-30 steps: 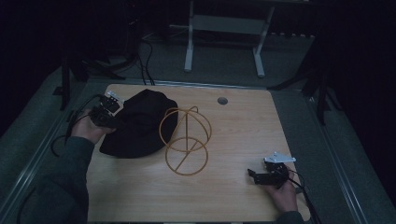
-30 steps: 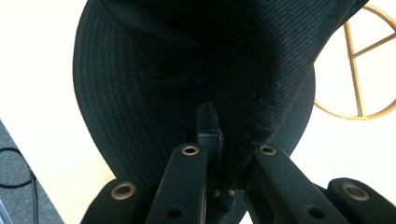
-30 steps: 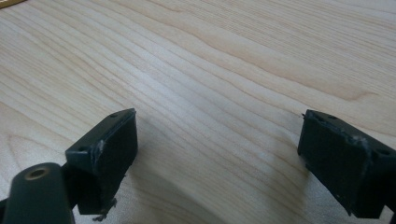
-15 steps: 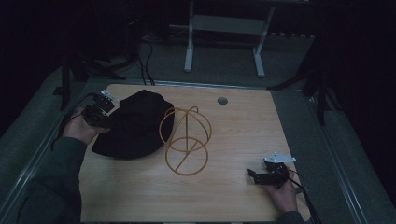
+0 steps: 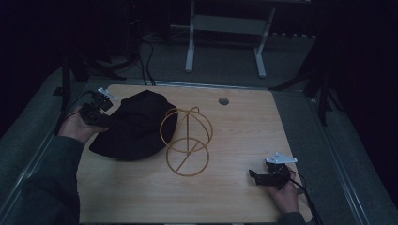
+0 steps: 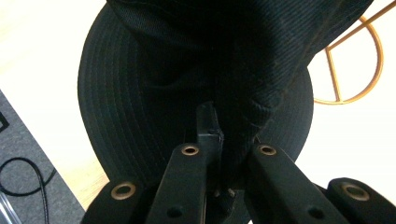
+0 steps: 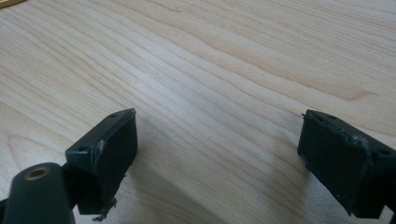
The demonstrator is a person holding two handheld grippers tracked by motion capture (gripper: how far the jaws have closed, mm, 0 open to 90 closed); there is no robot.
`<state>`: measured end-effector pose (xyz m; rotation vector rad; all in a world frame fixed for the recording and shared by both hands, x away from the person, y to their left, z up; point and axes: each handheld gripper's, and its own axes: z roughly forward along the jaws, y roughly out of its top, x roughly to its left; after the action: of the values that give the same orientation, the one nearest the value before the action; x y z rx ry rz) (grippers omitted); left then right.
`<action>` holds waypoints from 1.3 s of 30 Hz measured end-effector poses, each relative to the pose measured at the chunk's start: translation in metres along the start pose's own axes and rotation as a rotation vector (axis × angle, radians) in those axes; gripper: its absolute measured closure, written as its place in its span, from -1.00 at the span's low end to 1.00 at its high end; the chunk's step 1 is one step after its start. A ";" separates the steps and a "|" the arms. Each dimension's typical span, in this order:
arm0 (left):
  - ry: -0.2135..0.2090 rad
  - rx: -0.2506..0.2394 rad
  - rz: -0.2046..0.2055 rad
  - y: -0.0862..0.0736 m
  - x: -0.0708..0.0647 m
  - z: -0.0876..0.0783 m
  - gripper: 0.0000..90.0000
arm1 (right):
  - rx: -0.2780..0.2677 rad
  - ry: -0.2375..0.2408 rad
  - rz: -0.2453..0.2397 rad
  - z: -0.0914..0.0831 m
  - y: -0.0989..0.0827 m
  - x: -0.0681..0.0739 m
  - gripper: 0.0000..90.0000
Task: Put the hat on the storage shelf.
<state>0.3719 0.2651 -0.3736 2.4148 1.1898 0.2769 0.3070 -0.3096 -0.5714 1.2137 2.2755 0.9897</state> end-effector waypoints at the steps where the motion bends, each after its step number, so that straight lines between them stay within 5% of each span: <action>1: 0.000 -0.003 -0.005 0.000 0.000 -0.002 0.96 | 0.000 0.000 -0.001 0.000 0.000 0.000 -0.74; 28: 0.022 -0.065 -0.050 0.003 0.008 -0.033 0.96 | -0.001 0.000 0.001 0.000 0.000 0.000 -0.74; 39: 0.001 -0.083 -0.058 0.006 0.008 -0.040 0.96 | -0.001 0.000 0.001 0.000 0.000 0.000 -0.74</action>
<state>0.3666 0.2803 -0.3356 2.3057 1.2217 0.3030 0.3070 -0.3095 -0.5714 1.2152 2.2744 0.9907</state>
